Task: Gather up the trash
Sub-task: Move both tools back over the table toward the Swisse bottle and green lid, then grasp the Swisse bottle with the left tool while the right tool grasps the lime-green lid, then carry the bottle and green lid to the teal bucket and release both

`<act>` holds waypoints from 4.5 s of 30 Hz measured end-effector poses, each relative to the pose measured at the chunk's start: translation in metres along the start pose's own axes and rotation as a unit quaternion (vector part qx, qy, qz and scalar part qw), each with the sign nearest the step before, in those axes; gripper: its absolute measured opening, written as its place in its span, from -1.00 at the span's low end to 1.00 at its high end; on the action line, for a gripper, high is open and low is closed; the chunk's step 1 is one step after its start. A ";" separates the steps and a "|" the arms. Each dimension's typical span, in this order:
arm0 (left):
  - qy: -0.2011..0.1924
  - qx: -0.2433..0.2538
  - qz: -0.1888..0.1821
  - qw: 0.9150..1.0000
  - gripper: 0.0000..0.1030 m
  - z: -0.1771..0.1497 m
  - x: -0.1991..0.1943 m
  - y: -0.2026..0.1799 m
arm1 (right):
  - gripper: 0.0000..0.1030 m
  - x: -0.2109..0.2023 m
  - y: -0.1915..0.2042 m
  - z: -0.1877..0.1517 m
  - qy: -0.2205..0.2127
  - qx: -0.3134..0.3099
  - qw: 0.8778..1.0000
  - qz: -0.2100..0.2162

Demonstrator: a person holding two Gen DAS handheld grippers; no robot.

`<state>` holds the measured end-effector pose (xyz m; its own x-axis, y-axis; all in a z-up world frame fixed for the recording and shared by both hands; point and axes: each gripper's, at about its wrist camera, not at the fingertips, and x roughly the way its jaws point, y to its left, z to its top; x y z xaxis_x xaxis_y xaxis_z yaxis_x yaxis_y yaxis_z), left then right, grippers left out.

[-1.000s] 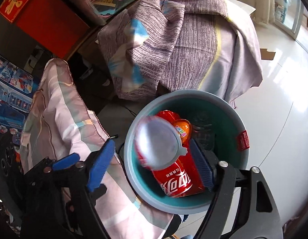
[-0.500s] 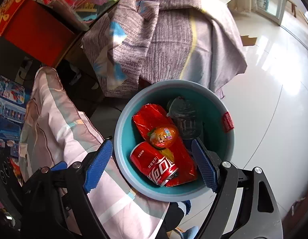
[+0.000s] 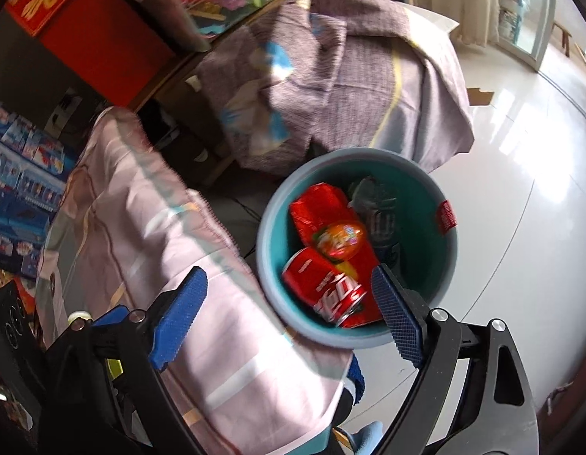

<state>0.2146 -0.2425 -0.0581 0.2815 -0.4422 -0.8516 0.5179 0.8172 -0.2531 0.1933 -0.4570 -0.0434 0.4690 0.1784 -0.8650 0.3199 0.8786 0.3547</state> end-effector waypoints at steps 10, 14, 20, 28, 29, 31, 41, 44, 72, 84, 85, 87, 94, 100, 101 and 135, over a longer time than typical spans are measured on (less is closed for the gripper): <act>-0.031 -0.050 0.014 0.998 0.87 -0.040 -0.049 0.048 | 0.64 -0.001 0.058 -0.029 0.016 -0.049 0.999 0.004; -0.050 -0.066 0.025 0.996 0.89 -0.053 -0.068 0.064 | 0.64 0.002 0.081 -0.042 0.028 -0.068 0.997 0.005; -0.071 -0.087 0.047 0.993 0.91 -0.074 -0.097 0.096 | 0.64 0.010 0.116 -0.060 0.044 -0.099 0.994 0.010; -0.075 -0.138 0.088 0.984 0.92 -0.114 -0.120 0.156 | 0.64 0.039 0.168 -0.104 0.092 -0.159 0.983 0.019; -0.074 -0.146 0.092 0.982 0.92 -0.121 -0.122 0.164 | 0.64 0.044 0.177 -0.113 0.102 -0.173 0.979 0.021; -0.071 -0.161 0.102 0.979 0.92 -0.133 -0.125 0.180 | 0.64 0.054 0.193 -0.128 0.116 -0.198 0.973 0.021; -0.066 -0.227 0.114 0.965 0.92 -0.176 -0.136 0.236 | 0.64 0.087 0.265 -0.177 0.132 -0.290 0.948 0.020; -0.067 -0.234 0.115 0.963 0.92 -0.181 -0.138 0.244 | 0.61 0.098 0.281 -0.188 0.132 -0.316 0.940 0.006; -0.057 -0.227 0.069 0.970 0.92 -0.125 -0.104 0.231 | 0.03 0.063 0.235 -0.132 0.070 -0.245 0.967 0.016; -0.020 -0.209 0.103 0.972 0.69 -0.100 -0.073 0.217 | 0.03 0.065 0.203 -0.119 0.074 -0.211 0.974 0.034; -0.015 -0.204 0.109 0.973 0.67 -0.099 -0.071 0.214 | 0.03 0.065 0.202 -0.119 0.074 -0.209 0.974 0.036; -0.010 -0.201 0.118 0.972 0.62 -0.099 -0.068 0.212 | 0.03 0.066 0.198 -0.117 0.073 -0.206 0.975 0.038; -0.014 -0.179 0.168 0.969 0.07 -0.094 -0.067 0.204 | 0.03 0.065 0.189 -0.115 0.070 -0.197 0.977 0.045; -0.009 -0.166 0.170 0.971 0.07 -0.094 -0.066 0.194 | 0.03 0.061 0.182 -0.112 0.067 -0.186 0.979 0.051; -0.009 -0.167 0.168 0.971 0.07 -0.094 -0.066 0.194 | 0.03 0.059 0.182 -0.112 0.066 -0.186 0.979 0.051; -0.007 0.009 0.066 0.998 0.08 -0.014 -0.027 -0.003 | 0.03 -0.054 -0.004 -0.050 -0.072 -0.037 0.996 0.034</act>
<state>0.1942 -0.2281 -0.0403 0.3601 -0.3357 -0.8704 0.4897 0.8621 -0.1299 0.1258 -0.4481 -0.0153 0.6026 0.1775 -0.7780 0.2240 0.8981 0.3784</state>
